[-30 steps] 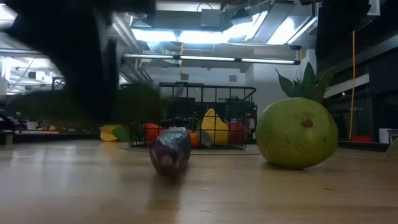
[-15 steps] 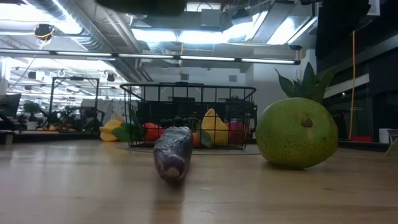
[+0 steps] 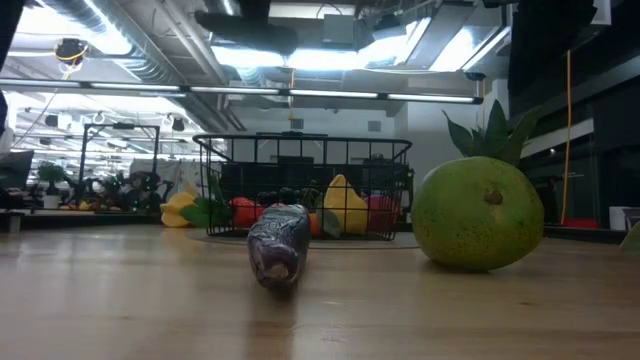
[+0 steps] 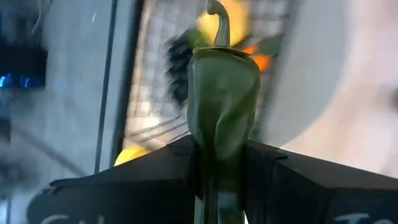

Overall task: Build produce basket
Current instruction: Put the green chili into the wire basket

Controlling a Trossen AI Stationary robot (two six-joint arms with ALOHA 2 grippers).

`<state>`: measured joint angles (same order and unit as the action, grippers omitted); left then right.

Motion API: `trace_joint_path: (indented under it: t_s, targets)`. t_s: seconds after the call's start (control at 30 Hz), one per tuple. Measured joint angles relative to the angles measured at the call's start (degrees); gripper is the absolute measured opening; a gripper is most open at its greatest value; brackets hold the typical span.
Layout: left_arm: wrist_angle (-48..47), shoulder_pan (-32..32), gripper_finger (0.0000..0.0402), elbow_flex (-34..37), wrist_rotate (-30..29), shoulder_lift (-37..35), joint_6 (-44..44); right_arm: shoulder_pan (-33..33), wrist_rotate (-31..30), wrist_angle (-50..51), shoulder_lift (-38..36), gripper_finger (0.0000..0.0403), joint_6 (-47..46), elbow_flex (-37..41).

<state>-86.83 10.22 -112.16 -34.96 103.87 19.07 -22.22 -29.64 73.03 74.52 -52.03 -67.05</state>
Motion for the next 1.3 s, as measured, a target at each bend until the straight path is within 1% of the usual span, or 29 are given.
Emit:
trace_joint_path:
  t_s: [0.1,0.17,0.27,0.33,0.47,0.73,0.8,0.97,1.03,1.13,1.17,1.3]
  targets:
    - [-2.98,-4.64,0.0049,0.04,0.16,-1.90,0.04,0.00,0.96,0.19,0.00,0.0126,0.02,0.00]
    - [-3.45,-7.55,0.0049,-0.11,0.03,-3.24,0.00,0.01,1.27,0.29,-0.02,0.0126,0.02,0.00]
    - [-2.97,-11.53,0.0049,-0.07,1.36,-5.08,-0.02,0.00,1.37,0.53,-0.05,0.0126,0.01,0.00]
    - [-3.01,-13.37,0.0049,-0.04,1.82,-6.53,0.12,0.00,1.37,0.62,-0.05,0.0126,0.02,0.00]
    - [-2.59,-15.64,0.0049,-0.07,2.65,-8.42,0.26,0.00,1.37,0.64,-0.05,0.0126,0.02,0.00]
    - [-0.79,-18.23,0.0049,-0.02,3.62,-8.62,0.26,0.00,1.34,0.61,-0.02,0.0126,0.02,0.00]
    - [1.85,-19.41,0.0049,-0.02,6.05,-8.30,-0.62,0.00,1.34,0.60,-0.02,0.0126,0.00,0.00]
    - [12.06,-23.28,0.0049,0.35,16.39,-7.64,-4.64,0.00,1.30,0.57,-0.02,0.0126,0.00,0.00]
    - [15.03,-24.95,0.0049,1.24,19.36,-7.39,-5.84,0.00,1.30,0.57,-0.02,0.0126,0.00,0.00]
    - [19.11,-26.93,0.0049,2.87,22.61,-6.63,-6.50,0.00,1.32,0.55,0.00,0.0126,0.00,0.00]
    - [19.01,-27.55,0.0049,3.80,23.37,-6.47,-6.75,0.01,1.32,0.57,0.00,0.0126,0.00,0.00]
    - [21.90,-28.67,0.0049,8.54,24.95,-5.98,-6.80,0.02,1.32,0.57,0.00,0.0126,0.05,0.00]
